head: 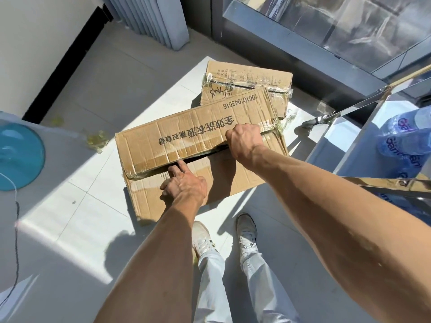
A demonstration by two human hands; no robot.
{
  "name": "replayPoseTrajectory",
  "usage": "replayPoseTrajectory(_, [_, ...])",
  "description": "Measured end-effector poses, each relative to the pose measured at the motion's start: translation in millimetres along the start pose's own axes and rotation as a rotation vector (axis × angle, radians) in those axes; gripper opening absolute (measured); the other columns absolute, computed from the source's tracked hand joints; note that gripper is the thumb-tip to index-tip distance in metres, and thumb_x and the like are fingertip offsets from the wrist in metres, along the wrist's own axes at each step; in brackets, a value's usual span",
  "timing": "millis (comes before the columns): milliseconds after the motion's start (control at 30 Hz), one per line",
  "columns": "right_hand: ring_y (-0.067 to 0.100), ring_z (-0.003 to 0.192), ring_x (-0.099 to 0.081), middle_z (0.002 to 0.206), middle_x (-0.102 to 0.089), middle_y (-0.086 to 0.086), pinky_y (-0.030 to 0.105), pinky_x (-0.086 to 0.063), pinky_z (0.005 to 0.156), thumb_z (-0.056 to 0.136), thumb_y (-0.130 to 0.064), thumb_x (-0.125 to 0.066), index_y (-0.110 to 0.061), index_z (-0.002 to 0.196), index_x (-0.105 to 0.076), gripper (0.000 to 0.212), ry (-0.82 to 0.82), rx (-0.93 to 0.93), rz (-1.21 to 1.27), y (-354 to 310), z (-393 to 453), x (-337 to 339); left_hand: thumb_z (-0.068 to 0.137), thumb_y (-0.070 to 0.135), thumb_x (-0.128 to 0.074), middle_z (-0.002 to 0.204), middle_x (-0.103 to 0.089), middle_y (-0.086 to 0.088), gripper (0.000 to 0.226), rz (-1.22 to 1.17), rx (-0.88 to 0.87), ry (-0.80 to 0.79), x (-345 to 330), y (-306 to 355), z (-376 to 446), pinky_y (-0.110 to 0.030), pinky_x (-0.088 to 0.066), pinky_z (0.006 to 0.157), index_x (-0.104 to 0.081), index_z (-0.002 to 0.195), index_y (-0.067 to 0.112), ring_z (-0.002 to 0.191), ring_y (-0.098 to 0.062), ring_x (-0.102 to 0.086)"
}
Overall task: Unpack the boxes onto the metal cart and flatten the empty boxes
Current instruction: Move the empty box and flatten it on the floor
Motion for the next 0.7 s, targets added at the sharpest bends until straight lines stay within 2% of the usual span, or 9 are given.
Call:
replayPoseTrajectory(100, [0.012,0.059,-0.038,0.076,-0.044,-0.001,0.029,-0.035,0.063,0.100,-0.019,-0.034,-0.022,0.109,-0.054,0.022,-0.029,0.002,-0.043,9.3,-5.6,-2.3,0.096,0.054,-0.028,0.155,-0.017,-0.017,0.078,0.011,0.036,-0.014,-0.7,-1.2,-0.1,-0.056,-0.047,0.093,0.000,0.154,0.011,0.122,-0.049,-0.046])
replayPoseTrajectory(167, [0.012,0.057,-0.034,0.074,-0.042,-0.001,0.030,-0.033,0.062,0.101,-0.021,-0.035,-0.020,0.106,-0.052,0.018,-0.025,-0.039,-0.090,37.1,-9.1,-2.4,0.095,0.057,-0.028,0.149,-0.027,-0.018,0.075,-0.029,0.068,-0.018,-1.5,-2.5,2.3,-0.056,-0.047,0.090,-0.012,0.150,0.008,0.121,-0.048,-0.048])
replayPoseTrajectory(233, [0.013,0.057,-0.035,0.074,-0.044,0.000,0.031,-0.033,0.062,0.101,-0.020,-0.034,-0.018,0.104,-0.053,0.019,0.001,-0.066,-0.081,64.9,-11.7,1.5,0.094,0.058,-0.031,0.144,-0.034,-0.017,0.070,-0.051,0.094,-0.022,-2.9,-4.4,5.7,-0.057,-0.046,0.091,-0.023,0.143,0.008,0.121,-0.048,-0.046])
replayPoseTrajectory(333, [0.013,0.062,-0.043,0.079,-0.051,0.000,0.030,-0.039,0.068,0.103,-0.020,-0.033,-0.017,0.104,-0.054,0.021,0.022,-0.011,-0.056,74.8,-12.8,12.4,0.091,0.059,-0.041,0.145,-0.035,-0.020,0.075,0.009,0.112,-0.008,1.0,4.7,2.1,-0.056,-0.037,0.101,-0.027,0.142,0.006,0.131,-0.046,-0.035])
replayPoseTrajectory(400, [0.016,0.069,-0.048,0.081,-0.049,0.001,0.034,-0.043,0.080,0.104,-0.021,-0.032,-0.017,0.105,-0.054,0.022,0.023,0.068,-0.036,58.2,-13.5,17.7,0.090,0.055,-0.046,0.146,-0.036,-0.023,0.078,0.082,0.026,0.037,5.2,24.6,-1.3,-0.053,-0.032,0.107,-0.028,0.145,0.004,0.135,-0.044,-0.030])
replayPoseTrajectory(500, [0.017,0.073,-0.046,0.081,-0.044,0.002,0.036,-0.041,0.090,0.105,-0.020,-0.030,-0.018,0.105,-0.054,0.024,0.051,0.158,-0.001,35.4,-12.1,21.4,0.087,0.042,-0.054,0.140,-0.045,-0.023,0.070,-0.009,-0.099,0.117,14.1,58.1,-10.4,-0.048,-0.033,0.108,-0.038,0.141,0.001,0.132,-0.040,-0.035])
replayPoseTrajectory(567, [0.016,0.075,-0.045,0.083,-0.044,0.002,0.034,-0.040,0.087,0.105,-0.023,-0.029,-0.019,0.104,-0.051,0.022,0.048,0.195,0.000,27.9,-9.3,23.6,0.092,0.031,-0.052,0.135,-0.050,-0.021,0.055,-0.064,-0.205,0.189,19.9,82.3,-19.0,-0.045,-0.036,0.105,-0.042,0.137,0.000,0.128,-0.036,-0.042])
replayPoseTrajectory(633, [0.014,0.073,-0.045,0.083,-0.045,0.002,0.030,-0.040,0.078,0.106,-0.027,-0.029,-0.018,0.107,-0.049,0.023,0.020,0.208,-0.015,27.6,-8.9,22.6,0.100,0.016,-0.040,0.134,-0.049,-0.021,0.039,-0.130,-0.305,0.215,17.4,102.9,-25.0,-0.044,-0.035,0.103,-0.044,0.134,-0.002,0.126,-0.035,-0.043])
replayPoseTrajectory(700, [0.011,0.070,-0.042,0.084,-0.046,0.001,0.026,-0.038,0.069,0.107,-0.028,-0.027,-0.017,0.110,-0.049,0.025,0.001,0.185,-0.011,34.1,-8.6,20.3,0.102,0.016,-0.037,0.134,-0.046,-0.022,0.034,-0.217,-0.342,0.220,16.0,112.5,-28.2,-0.047,-0.033,0.103,-0.047,0.130,-0.001,0.126,-0.036,-0.040])
Point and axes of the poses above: each hand's wrist, its own z-axis towards the middle knuckle, its own x-axis out of the back of the hand, y = z × x, the point moved 9 cm from there along z, towards the middle knuckle
